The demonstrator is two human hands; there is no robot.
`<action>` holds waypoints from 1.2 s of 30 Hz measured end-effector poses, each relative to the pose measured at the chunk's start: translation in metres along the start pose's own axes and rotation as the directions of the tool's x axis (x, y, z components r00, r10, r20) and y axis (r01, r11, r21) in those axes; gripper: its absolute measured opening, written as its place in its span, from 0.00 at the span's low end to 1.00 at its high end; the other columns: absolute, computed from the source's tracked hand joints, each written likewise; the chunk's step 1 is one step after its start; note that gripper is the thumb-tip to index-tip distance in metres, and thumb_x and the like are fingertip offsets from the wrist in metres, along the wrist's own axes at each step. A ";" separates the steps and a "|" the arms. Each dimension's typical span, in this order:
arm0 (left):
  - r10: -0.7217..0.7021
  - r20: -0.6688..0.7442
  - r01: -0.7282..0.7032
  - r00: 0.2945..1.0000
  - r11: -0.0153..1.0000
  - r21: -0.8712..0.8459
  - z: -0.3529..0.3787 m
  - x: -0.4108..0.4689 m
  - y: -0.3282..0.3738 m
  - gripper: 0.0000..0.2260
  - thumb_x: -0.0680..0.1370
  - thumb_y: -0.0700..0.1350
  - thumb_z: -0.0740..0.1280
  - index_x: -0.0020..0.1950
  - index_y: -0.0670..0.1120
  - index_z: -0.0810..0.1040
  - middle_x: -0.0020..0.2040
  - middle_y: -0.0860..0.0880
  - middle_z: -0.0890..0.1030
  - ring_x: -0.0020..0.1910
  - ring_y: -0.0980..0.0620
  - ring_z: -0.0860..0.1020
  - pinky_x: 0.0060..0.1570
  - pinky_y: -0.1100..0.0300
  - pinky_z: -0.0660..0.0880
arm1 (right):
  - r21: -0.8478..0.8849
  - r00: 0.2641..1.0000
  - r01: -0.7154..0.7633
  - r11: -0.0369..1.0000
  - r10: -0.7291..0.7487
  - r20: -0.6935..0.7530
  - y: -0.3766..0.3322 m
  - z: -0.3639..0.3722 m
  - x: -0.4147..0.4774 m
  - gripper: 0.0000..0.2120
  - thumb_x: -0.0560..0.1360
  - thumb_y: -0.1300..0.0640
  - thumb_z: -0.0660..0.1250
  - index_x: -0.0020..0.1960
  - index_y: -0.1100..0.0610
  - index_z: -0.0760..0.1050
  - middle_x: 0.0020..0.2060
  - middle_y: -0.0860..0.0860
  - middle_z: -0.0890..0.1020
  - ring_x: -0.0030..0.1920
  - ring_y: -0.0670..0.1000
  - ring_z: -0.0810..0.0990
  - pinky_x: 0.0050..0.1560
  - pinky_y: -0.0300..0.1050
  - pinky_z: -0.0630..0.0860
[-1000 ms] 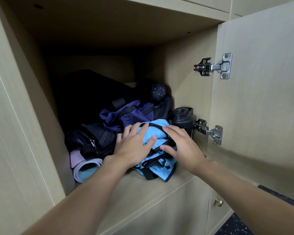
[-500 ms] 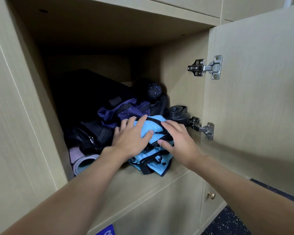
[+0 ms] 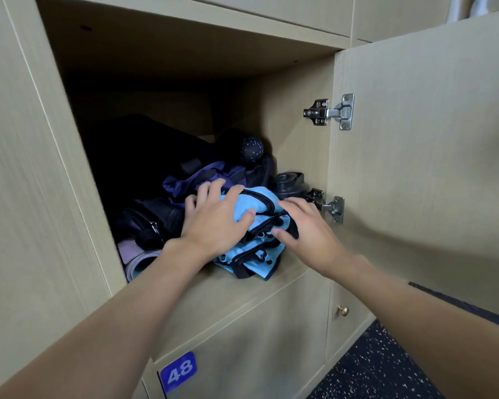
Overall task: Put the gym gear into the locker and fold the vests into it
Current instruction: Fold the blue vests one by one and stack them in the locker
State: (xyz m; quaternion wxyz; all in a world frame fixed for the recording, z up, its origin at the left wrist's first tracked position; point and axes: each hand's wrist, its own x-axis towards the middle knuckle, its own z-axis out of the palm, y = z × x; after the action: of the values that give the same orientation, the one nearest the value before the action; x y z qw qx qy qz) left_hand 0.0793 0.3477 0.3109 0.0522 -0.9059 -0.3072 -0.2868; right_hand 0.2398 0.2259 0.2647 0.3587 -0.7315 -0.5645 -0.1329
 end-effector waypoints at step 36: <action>0.600 0.726 -0.156 0.336 0.796 -0.585 0.260 -0.410 0.258 0.21 0.78 0.57 0.69 0.66 0.47 0.77 0.61 0.49 0.79 0.61 0.47 0.76 0.61 0.52 0.73 | -0.264 0.358 -0.893 0.364 0.931 0.073 0.098 0.020 -0.584 0.30 0.76 0.50 0.70 0.74 0.55 0.64 0.68 0.55 0.69 0.67 0.59 0.67 0.66 0.53 0.66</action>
State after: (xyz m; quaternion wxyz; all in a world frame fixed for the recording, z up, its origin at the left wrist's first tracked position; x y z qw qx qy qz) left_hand 0.0920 -0.0060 -0.1098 -0.2428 -0.9500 0.0079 0.1960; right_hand 0.1349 -0.1975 -0.1359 0.2427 -0.9596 -0.0811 0.1173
